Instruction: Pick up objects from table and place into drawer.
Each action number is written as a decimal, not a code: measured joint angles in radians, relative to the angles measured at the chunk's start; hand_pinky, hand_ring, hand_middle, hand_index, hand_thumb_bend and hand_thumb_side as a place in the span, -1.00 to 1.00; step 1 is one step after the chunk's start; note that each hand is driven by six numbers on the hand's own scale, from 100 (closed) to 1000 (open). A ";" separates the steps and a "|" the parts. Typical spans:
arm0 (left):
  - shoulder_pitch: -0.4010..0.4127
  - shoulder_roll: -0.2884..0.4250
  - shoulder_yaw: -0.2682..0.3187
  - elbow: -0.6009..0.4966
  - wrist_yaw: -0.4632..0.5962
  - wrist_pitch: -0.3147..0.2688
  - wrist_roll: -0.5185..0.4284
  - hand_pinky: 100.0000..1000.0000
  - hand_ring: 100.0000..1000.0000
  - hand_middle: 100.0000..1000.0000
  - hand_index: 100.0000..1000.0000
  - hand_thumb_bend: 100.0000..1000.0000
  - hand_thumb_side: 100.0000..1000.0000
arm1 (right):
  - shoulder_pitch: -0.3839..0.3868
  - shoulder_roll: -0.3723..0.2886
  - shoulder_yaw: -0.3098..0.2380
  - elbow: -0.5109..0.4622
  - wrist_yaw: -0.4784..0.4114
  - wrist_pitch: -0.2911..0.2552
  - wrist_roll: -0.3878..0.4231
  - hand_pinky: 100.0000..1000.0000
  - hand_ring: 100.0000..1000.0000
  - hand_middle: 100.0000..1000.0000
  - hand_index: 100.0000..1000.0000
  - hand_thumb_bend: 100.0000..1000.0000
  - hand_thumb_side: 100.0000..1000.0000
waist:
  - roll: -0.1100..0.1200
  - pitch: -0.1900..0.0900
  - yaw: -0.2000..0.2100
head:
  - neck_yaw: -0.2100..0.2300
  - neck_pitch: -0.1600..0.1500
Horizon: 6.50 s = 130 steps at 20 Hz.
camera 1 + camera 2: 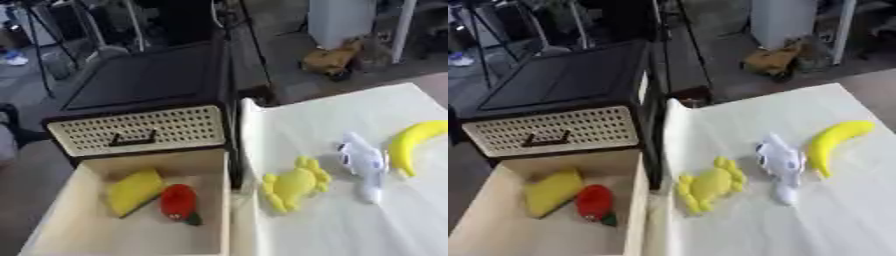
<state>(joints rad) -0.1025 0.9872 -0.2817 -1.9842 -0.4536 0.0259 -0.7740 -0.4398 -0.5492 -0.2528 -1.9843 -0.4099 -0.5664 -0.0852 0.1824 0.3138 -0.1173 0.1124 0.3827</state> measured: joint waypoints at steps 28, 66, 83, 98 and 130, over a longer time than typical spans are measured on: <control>0.003 0.008 0.001 -0.003 -0.248 -0.212 0.194 -1.00 -1.00 -1.00 0.90 -1.00 -0.31 | 0.008 0.001 0.000 0.000 0.002 0.013 -0.003 0.46 0.73 0.49 0.80 -1.00 1.00 | -0.002 -0.012 0.011 | 0.001 0.011; 0.035 0.016 0.021 -0.003 0.150 -0.097 0.050 -1.00 -1.00 -1.00 0.69 -1.00 -0.16 | 0.018 0.009 0.006 0.000 -0.002 0.023 0.005 0.46 0.74 0.48 0.80 -1.00 1.00 | -0.015 -0.030 0.021 | 0.009 0.011; -0.005 -0.029 0.083 -0.003 0.167 -0.385 0.190 -1.00 -1.00 -1.00 0.68 -1.00 -0.28 | 0.019 0.011 0.006 0.000 -0.006 0.029 0.004 0.46 0.74 0.48 0.80 -1.00 1.00 | -0.018 -0.037 0.032 | 0.007 0.016; -0.074 -0.113 0.212 -0.003 0.380 -0.561 0.406 -1.00 -1.00 -1.00 0.66 -1.00 -0.22 | 0.027 0.011 0.006 0.000 -0.006 0.021 -0.004 0.46 0.74 0.49 0.80 -1.00 1.00 | -0.035 -0.037 0.047 | -0.018 0.017; -0.044 -0.322 0.447 -0.003 1.273 -0.780 0.717 0.24 0.25 0.27 0.99 -0.46 0.88 | 0.005 -0.023 0.000 0.000 -0.009 -0.049 -0.075 0.44 0.71 0.50 0.78 -1.00 1.00 | -0.081 -0.035 0.076 | -0.073 0.011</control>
<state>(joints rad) -0.1462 0.6653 0.1652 -1.9871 0.8197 -0.7538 -0.0569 -0.4352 -0.5727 -0.2528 -1.9843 -0.4186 -0.6151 -0.1601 0.1019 0.2786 -0.0412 0.0391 0.3933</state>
